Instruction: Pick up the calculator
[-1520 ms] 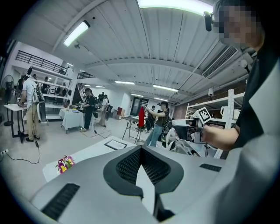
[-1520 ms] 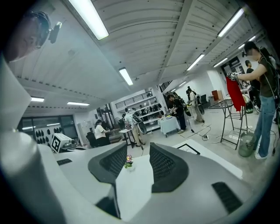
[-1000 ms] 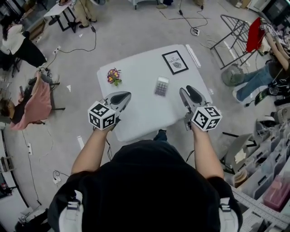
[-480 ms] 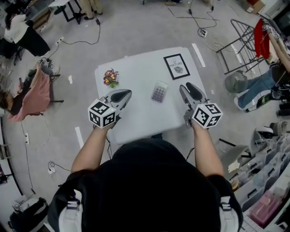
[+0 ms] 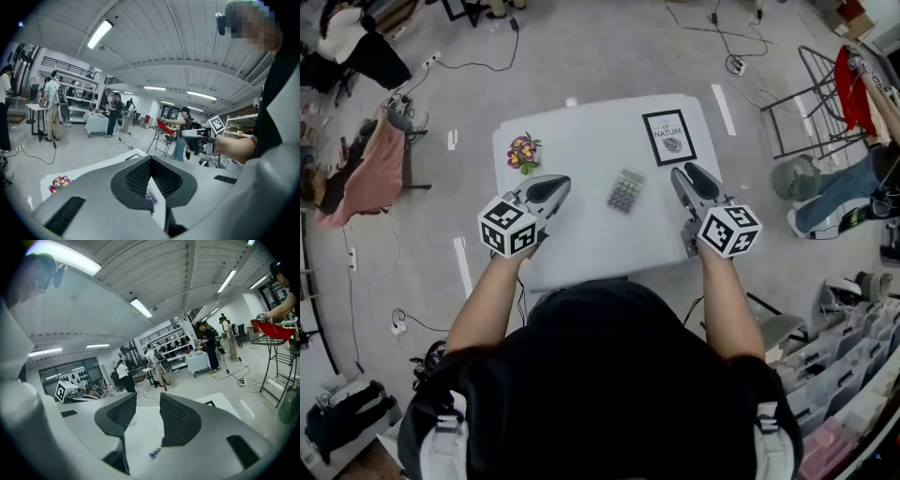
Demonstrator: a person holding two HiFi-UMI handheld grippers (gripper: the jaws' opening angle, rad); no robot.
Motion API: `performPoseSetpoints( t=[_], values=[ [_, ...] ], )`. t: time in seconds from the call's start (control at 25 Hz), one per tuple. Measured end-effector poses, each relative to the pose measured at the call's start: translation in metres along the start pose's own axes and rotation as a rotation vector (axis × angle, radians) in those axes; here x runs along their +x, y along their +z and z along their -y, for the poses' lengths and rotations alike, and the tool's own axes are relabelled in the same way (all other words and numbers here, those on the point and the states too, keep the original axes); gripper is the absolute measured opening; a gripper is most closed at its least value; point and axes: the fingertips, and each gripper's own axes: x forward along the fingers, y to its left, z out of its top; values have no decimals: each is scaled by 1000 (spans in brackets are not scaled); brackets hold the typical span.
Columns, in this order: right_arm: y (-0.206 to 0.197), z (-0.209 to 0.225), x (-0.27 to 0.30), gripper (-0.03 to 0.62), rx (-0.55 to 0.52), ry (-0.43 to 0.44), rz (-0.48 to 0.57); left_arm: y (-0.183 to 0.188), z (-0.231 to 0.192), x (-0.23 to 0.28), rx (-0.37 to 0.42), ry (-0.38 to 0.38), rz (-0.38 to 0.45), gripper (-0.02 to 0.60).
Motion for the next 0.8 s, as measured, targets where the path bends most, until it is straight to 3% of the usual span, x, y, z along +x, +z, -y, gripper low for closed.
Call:
performPoseSetpoints(
  t=[0.8],
  values=[
    [-55,66,72,169,45,120,-234,-17,-18,45,-77,88,-47,17]
  ],
)
